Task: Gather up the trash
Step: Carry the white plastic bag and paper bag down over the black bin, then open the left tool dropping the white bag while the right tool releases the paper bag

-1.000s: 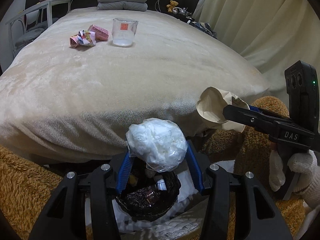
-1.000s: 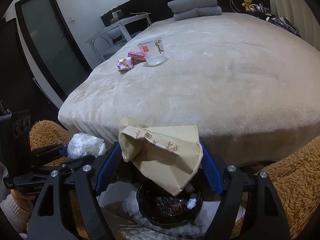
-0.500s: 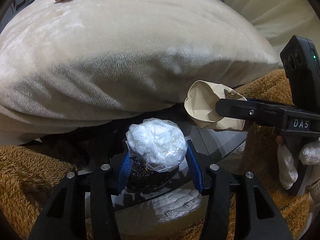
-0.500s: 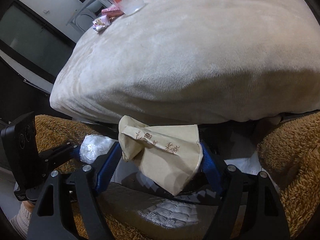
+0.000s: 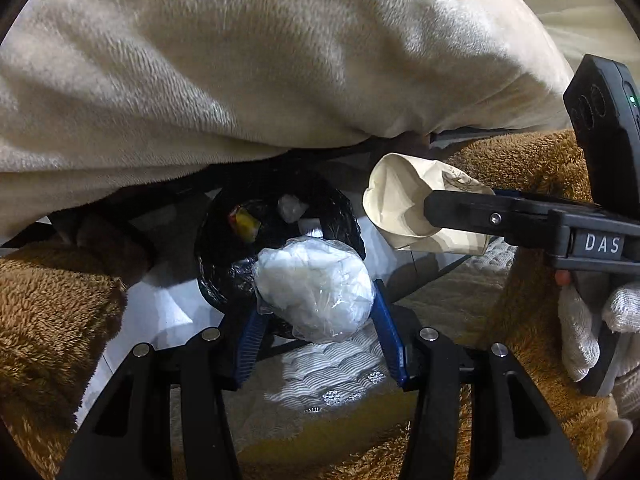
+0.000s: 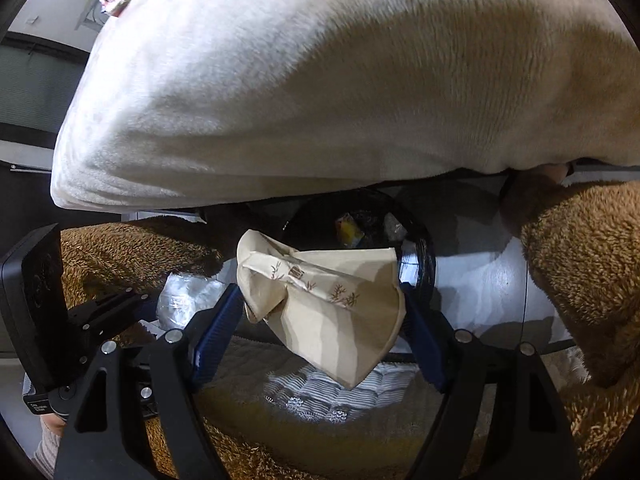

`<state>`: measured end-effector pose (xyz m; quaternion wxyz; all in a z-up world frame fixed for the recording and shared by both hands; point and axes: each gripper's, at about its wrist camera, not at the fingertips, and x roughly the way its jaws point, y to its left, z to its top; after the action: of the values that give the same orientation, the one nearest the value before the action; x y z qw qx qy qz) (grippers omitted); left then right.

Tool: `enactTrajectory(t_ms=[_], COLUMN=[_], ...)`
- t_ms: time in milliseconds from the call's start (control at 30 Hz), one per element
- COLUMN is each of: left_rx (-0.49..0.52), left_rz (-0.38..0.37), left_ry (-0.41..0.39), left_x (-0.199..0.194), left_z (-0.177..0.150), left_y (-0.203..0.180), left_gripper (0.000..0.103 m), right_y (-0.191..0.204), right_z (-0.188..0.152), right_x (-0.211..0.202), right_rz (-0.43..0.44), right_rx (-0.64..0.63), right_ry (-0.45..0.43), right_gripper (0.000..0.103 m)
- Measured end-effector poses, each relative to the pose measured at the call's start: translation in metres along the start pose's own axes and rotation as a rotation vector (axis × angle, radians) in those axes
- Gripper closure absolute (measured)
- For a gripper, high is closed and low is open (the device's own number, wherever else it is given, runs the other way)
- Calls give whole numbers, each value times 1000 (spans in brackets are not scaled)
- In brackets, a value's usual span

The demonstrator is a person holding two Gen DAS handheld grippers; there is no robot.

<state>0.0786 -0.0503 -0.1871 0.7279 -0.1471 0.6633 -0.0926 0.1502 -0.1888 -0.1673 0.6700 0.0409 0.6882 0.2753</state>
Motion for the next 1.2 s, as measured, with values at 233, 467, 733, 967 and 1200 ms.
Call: enactTrajectory(t_ms=[233, 467, 733, 967, 1200], left_rx=[-19, -29, -33, -29, -28], left_rz=[-15, -9, -3, 5, 20], left_ry=[57, 100, 129, 132, 144], left_x=[14, 22, 27, 27, 28], left_z=[3, 3, 4, 4, 3], left_y=[2, 7, 9, 9, 10], left_gripper=[53, 53, 53, 53, 50], right_y=[-15, -15, -16, -13, -12], right_z=[4, 5, 5, 5, 5], right_x=[26, 38, 41, 42, 41], right_rz=[43, 41, 39, 39, 39], right_rx=[104, 121, 134, 126, 127], right_ry=[107, 158, 172, 173, 174], right_gripper=[26, 26, 26, 26, 25])
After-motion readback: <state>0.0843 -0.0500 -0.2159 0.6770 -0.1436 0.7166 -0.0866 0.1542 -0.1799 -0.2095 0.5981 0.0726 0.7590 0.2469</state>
